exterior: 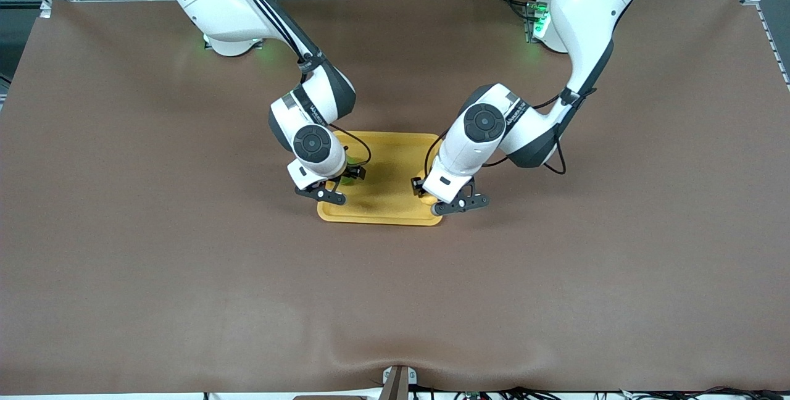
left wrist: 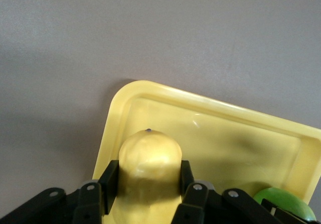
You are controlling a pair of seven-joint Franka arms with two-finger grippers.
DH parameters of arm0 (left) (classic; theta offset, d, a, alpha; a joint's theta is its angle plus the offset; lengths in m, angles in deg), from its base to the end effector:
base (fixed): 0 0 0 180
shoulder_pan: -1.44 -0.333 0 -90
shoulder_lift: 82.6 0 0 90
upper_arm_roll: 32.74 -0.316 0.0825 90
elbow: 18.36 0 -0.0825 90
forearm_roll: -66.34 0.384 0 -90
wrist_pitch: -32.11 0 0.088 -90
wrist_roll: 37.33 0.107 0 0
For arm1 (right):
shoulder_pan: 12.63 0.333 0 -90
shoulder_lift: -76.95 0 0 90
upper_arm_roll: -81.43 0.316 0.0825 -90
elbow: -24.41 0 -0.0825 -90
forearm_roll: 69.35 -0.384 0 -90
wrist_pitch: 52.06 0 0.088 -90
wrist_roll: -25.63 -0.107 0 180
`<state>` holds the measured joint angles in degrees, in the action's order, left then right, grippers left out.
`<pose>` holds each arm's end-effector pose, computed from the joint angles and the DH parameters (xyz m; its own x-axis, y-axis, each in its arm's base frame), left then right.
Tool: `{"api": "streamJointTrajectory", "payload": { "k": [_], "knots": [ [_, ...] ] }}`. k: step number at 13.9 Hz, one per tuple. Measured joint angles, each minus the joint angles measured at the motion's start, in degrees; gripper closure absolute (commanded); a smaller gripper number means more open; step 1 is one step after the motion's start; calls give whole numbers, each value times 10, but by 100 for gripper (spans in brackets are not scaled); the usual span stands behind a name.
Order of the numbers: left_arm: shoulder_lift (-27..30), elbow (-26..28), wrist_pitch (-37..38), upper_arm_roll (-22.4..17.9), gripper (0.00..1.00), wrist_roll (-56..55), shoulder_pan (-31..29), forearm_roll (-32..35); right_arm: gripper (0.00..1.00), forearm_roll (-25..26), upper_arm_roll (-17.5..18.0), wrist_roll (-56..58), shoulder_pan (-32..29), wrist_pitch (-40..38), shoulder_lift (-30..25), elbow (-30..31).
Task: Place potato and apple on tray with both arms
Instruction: 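Open the right gripper over the tray while the left gripper lowers the potato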
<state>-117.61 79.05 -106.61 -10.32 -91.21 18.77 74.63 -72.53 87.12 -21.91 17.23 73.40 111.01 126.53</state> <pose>0.5509 -0.4153 0.2760 0.9742 0.2255 0.0061 0.2201 -0.9560 0.1938 0.5199 0.3692 0.2089 0.9466 -0.2568 -0.1947 -0.2469 -0.9662 0.0738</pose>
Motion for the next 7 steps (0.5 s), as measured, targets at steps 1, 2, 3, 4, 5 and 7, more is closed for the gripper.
{"api": "streamJointTrajectory", "payload": {
  "k": [1,2,3,4,5,7],
  "knots": [
    [-1,0,2,0,100,0,1,9,0,0,-3,-1,-1,-9,-6,-5],
    [-6,0,4,0,100,0,2,30,0,0,-7,-2,-6,-20,-17,-9],
    [-13,0,5,0,100,-1,4,50,0,0,-11,-2,-14,-34,-33,-13],
    [-21,0,5,0,100,-1,6,64,0,1,-13,-2,-29,-48,-51,-14],
    [-28,-1,5,0,100,-1,9,71,0,1,-14,2,-46,-60,-69,-15],
    [-37,-2,4,0,100,-1,14,76,0,2,-15,39,-79,-84,-99,-15]
  ]
}}
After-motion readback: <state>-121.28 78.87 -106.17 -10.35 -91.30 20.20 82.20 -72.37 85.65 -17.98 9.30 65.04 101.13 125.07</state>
